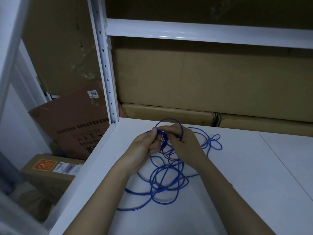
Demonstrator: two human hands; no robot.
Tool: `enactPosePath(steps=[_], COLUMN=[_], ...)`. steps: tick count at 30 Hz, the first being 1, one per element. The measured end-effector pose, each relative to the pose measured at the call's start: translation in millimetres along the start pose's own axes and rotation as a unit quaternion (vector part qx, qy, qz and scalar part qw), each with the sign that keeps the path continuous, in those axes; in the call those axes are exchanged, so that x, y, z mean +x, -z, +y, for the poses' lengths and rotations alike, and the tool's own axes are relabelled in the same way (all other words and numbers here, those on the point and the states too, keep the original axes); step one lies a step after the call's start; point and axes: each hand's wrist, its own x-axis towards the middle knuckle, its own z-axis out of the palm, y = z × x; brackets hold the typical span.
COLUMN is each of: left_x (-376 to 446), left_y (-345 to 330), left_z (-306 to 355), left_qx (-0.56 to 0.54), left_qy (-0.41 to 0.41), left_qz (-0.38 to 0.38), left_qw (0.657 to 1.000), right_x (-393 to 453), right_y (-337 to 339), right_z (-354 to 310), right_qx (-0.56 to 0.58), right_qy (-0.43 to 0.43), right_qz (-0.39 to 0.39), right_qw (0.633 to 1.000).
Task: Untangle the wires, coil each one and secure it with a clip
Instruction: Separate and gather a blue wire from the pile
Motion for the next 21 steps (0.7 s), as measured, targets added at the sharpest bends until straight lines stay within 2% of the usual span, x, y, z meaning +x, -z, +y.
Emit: enactPosePath(steps=[2, 6, 8, 14, 21], left_x=[-1.3, -2.1, -1.3, 0.4, -1.6], left_y=[-0.3, -1.7, -2.2, 2.3, 3.2], left_z=[2.2, 4.6, 4.7, 1.2, 1.4], left_qx=[-0.049, -0.135, -0.154, -0.151, -0.166], left_qy=[0.013, 0.031, 0.041, 0.083, 0.102], left_qz=[-0.018, -0.051, -0.074, -0.097, -0.121], left_qw=[0.999, 0.989, 0.984, 0.980, 0.973], right_x=[0.7, -1.0, -0.9, 1.6, 5.8], right_y=[2.4, 0.9, -0.5, 7.2, 16.0], right_z=[-0.7, -4.8, -5.3, -7.6, -1.4], right_qx=[0.002, 0.137, 0.167, 0.052, 0.000], right_qy=[-0.003, -0.085, -0.111, -0.055, -0.027], right_qz=[-0.012, 0.008, 0.008, -0.056, -0.099], right_qw=[1.000, 0.987, 0.980, 0.996, 0.995])
